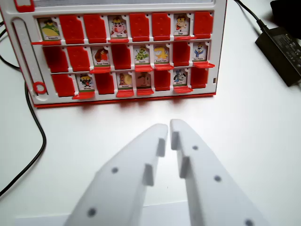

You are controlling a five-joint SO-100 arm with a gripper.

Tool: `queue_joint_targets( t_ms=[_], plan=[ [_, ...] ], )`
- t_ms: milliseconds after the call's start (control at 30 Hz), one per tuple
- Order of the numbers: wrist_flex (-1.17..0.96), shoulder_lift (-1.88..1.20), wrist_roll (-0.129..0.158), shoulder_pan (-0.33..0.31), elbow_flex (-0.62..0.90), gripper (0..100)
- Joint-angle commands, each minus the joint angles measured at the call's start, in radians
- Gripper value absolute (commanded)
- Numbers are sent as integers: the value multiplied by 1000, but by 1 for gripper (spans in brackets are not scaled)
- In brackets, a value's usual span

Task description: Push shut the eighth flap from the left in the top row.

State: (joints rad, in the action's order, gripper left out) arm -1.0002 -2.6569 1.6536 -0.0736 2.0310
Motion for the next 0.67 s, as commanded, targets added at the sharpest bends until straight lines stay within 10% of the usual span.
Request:
queue_joint_targets(
  t_ms=[0,633],
  plan=[
    [-64,-94,20,31,-9,0],
    [-225,-236,34,124,-55,0]
  ],
)
